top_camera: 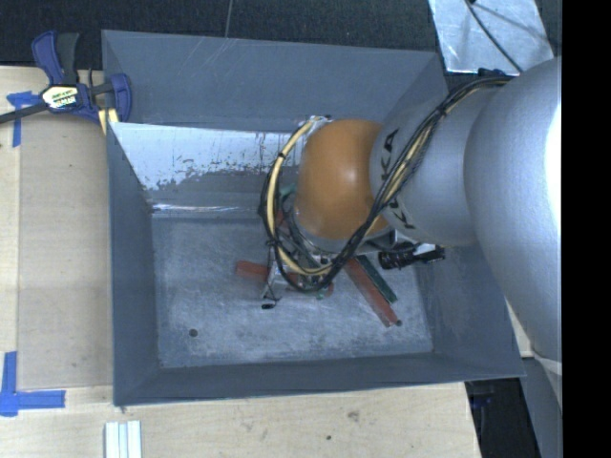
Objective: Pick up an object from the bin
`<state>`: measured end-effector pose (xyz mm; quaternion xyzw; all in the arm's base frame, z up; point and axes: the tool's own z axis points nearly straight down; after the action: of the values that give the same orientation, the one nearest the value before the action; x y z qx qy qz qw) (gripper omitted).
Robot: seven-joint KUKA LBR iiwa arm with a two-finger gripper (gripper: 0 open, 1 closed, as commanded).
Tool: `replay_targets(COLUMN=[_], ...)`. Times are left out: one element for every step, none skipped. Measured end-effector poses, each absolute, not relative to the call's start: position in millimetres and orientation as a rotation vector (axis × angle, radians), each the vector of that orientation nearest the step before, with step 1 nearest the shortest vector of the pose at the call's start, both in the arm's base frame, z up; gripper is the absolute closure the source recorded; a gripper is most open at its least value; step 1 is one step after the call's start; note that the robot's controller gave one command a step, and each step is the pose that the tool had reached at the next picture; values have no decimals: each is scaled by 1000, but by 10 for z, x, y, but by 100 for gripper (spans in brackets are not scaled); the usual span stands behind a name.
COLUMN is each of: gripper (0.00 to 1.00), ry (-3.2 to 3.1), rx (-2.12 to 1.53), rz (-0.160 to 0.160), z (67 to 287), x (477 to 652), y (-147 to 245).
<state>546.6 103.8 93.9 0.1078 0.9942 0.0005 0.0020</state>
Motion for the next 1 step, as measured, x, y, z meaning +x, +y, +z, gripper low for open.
replay_targets(gripper=[100], ry=[3130], rx=[340], rz=[-3], z=[1060], x=[5441], y=[1033])
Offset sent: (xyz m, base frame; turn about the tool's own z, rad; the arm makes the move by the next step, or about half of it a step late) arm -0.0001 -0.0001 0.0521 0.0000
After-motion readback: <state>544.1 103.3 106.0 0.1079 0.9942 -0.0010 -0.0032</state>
